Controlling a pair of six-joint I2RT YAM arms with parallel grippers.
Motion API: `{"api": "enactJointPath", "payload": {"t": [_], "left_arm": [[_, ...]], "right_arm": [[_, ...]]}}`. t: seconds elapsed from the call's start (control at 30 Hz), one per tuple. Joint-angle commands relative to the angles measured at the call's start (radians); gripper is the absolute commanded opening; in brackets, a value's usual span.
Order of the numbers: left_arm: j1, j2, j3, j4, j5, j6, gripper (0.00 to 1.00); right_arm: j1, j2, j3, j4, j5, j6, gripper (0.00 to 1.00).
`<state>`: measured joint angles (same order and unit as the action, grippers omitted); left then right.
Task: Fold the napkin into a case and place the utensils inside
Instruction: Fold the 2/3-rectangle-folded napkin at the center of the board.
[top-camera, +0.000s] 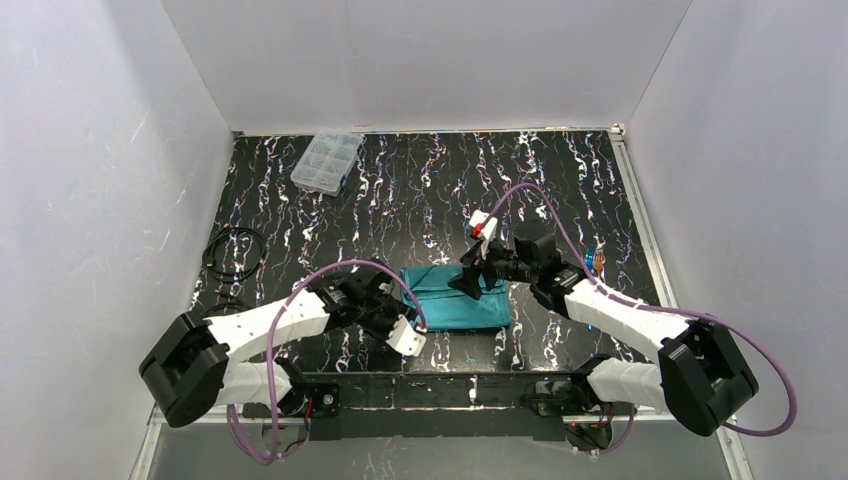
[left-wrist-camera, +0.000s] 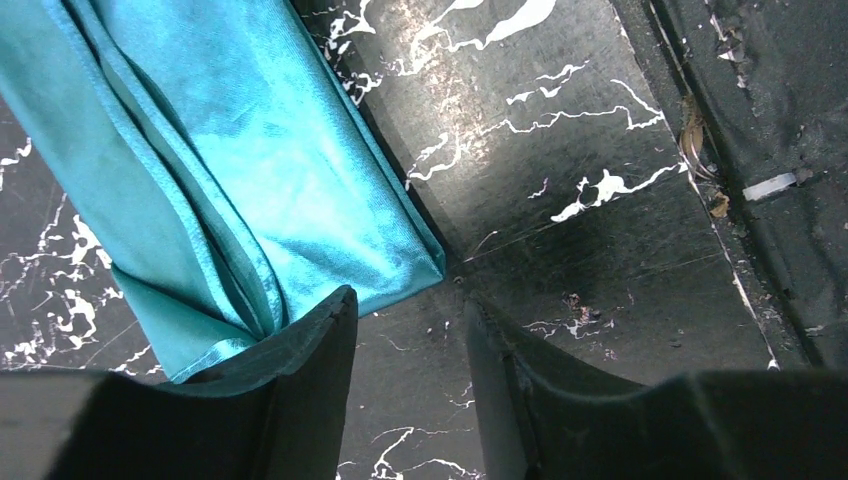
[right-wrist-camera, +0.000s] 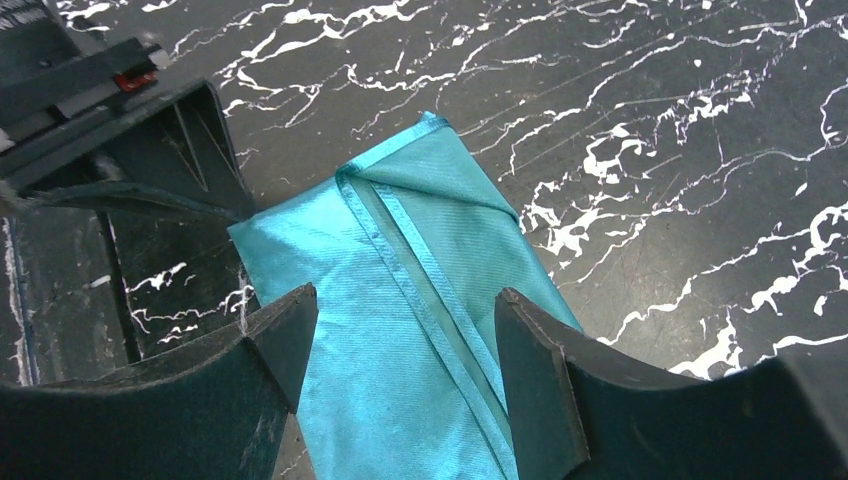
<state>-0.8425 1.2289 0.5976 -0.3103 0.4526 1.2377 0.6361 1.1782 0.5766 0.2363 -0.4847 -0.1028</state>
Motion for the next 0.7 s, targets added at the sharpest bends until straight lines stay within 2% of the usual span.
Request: {"api": "enactJointPath", "payload": {"t": [0.0,0.4,0.67], "left_arm": [[-0.008,-0.05,-0.033,0.006,0.031,0.043,0.45],[-0.046,0.07,-0.094,0.193,-0.086,0.11,0.46],[-0.046,0.098,-0.121,0.188,-0.098,0.185,0.46]], "right_arm": [[0.003,0.024,0.026,0.035,0.042,0.016,0.74],[0.003,0.058,0.072,0.022,0.079,0.071,0.74],[0.002,0.136,0.074,0.044,0.12,0.147,0.74]]}}
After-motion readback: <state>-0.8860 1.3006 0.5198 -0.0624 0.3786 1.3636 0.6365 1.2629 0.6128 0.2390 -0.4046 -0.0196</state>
